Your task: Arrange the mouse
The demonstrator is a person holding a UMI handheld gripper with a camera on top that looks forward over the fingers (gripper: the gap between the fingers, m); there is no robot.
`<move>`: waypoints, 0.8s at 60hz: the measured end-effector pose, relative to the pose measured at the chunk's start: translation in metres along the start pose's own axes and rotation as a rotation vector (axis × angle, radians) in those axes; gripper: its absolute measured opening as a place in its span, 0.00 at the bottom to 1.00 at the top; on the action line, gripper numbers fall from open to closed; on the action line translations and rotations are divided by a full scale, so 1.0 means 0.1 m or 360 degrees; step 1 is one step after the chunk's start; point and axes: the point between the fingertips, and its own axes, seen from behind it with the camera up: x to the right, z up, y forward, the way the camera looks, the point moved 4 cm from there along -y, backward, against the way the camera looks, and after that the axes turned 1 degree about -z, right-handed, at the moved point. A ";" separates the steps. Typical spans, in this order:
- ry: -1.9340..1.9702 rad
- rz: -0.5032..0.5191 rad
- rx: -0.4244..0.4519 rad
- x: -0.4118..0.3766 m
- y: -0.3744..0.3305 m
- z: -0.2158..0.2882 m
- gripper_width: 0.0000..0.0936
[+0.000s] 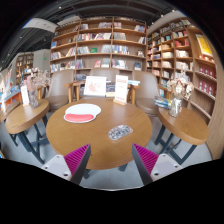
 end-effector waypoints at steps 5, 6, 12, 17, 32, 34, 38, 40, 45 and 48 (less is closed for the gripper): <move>0.0001 0.0014 -0.0008 -0.03 0.05 -0.01 0.91; 0.0000 0.0015 -0.0010 -0.06 0.13 0.00 0.91; -0.0006 -0.0003 -0.0037 -0.09 0.31 -0.04 0.91; -0.0001 -0.0011 -0.0048 -0.08 0.36 -0.07 0.91; -0.0020 -0.0039 -0.0081 -0.06 0.73 -0.18 0.91; -0.0018 -0.0045 -0.0093 -0.05 0.79 -0.19 0.91; -0.0006 -0.0052 -0.0121 -0.02 0.92 -0.20 0.91; 0.0000 -0.0059 -0.0131 -0.01 1.00 -0.20 0.91; 0.0007 -0.0075 -0.0153 0.04 1.18 -0.20 0.91; 0.0022 -0.0076 -0.0174 0.06 1.28 -0.20 0.91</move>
